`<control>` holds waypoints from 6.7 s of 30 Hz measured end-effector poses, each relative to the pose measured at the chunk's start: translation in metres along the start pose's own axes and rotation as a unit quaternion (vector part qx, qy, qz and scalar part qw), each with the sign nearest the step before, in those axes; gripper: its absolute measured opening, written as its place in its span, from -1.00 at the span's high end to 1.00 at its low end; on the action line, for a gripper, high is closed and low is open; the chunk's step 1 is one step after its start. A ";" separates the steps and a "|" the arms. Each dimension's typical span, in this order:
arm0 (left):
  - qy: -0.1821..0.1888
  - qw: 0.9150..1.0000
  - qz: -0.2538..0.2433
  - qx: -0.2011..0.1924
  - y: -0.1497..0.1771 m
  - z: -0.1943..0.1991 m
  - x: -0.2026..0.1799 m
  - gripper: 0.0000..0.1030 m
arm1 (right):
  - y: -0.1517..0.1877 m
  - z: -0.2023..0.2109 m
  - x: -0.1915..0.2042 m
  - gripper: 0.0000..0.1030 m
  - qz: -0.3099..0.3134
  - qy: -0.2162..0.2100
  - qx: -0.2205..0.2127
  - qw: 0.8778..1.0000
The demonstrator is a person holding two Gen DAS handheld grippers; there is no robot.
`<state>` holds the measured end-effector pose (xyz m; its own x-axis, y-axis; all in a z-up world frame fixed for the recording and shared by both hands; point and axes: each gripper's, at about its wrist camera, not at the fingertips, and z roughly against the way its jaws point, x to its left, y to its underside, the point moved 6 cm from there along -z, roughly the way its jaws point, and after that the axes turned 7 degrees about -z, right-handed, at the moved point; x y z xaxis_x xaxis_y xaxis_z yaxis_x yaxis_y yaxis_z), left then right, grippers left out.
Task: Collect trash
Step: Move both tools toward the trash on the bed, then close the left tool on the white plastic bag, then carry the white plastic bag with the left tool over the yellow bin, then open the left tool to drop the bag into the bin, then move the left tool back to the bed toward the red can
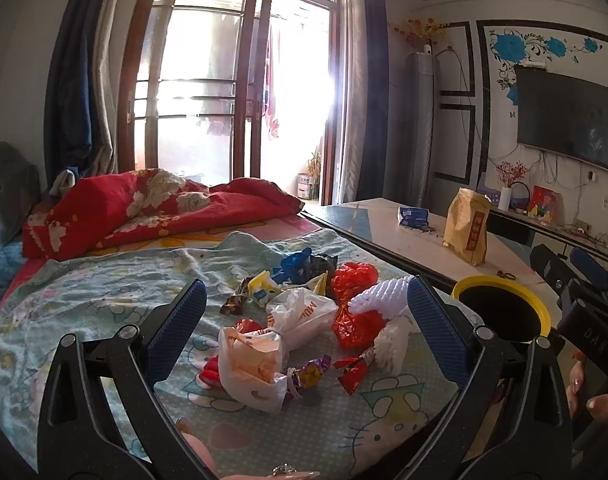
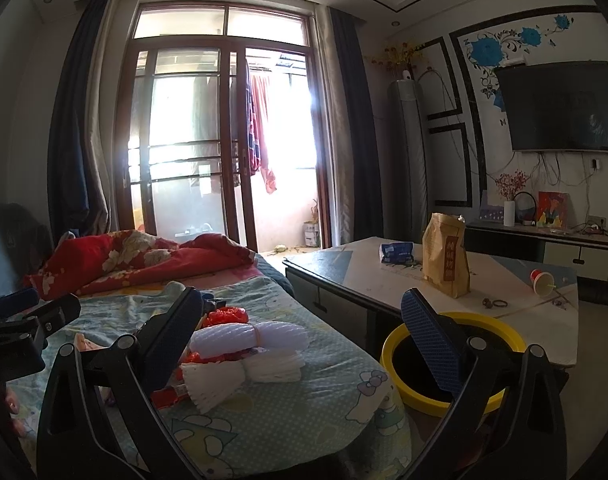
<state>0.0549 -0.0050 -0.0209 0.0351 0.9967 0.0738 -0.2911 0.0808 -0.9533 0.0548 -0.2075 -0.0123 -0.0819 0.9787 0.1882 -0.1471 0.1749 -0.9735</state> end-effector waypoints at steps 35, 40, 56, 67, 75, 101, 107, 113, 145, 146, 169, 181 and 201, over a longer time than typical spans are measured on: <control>-0.041 0.992 0.078 0.094 0.017 -0.045 0.088 -0.79 | 0.038 -0.107 0.089 -0.88 0.104 -0.104 0.187 0.971; 0.010 0.986 0.092 0.135 0.039 -0.060 0.086 -0.79 | 0.055 -0.131 0.078 -0.88 0.130 -0.084 0.223 0.962; 0.082 0.972 0.101 0.196 0.065 -0.078 0.061 -0.13 | 0.073 -0.159 0.074 0.00 0.142 -0.108 0.285 0.942; 0.097 0.977 0.095 0.163 0.037 -0.077 0.061 0.74 | 0.042 -0.154 0.057 0.52 0.085 -0.127 0.266 0.952; 0.109 0.982 0.096 0.120 0.003 -0.077 0.053 0.78 | 0.015 -0.149 0.034 0.54 0.039 -0.126 0.239 0.962; 0.190 0.974 0.071 0.098 -0.035 -0.109 -0.054 0.79 | -0.033 -0.139 -0.093 0.55 -0.074 -0.044 0.188 0.978; 0.212 0.969 0.062 0.106 -0.036 -0.117 -0.086 0.79 | -0.036 -0.135 -0.126 0.55 -0.106 -0.021 0.183 0.977; 0.237 0.963 0.047 0.121 -0.029 -0.127 -0.121 0.79 | -0.041 -0.130 -0.157 0.55 -0.138 -0.002 0.176 0.975; 0.299 0.934 -0.044 0.189 0.018 -0.190 -0.277 0.74 | -0.007 -0.142 -0.283 0.11 -0.263 0.082 0.207 0.939; 0.302 0.934 -0.042 0.187 0.017 -0.195 -0.282 0.70 | -0.007 -0.141 -0.286 0.11 -0.265 0.086 0.205 0.938; 0.260 0.958 0.000 0.123 -0.017 -0.164 -0.225 -0.79 | -0.015 -0.105 -0.232 -0.51 -0.147 0.103 0.161 0.971; 0.205 0.973 0.037 0.104 -0.026 -0.150 -0.159 -0.79 | -0.021 -0.101 -0.183 -0.56 -0.123 0.057 0.161 0.978; 0.123 0.985 0.089 0.087 -0.027 -0.128 -0.060 -0.79 | -0.008 -0.095 -0.068 -0.58 -0.047 -0.067 0.189 0.979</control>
<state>0.1828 -0.0681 -0.0373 0.1929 0.9639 -0.1836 -0.4714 -0.0731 -0.8789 0.1551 -0.2648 -0.0292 -0.1746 0.9333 0.3137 -0.5117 0.1861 -0.8387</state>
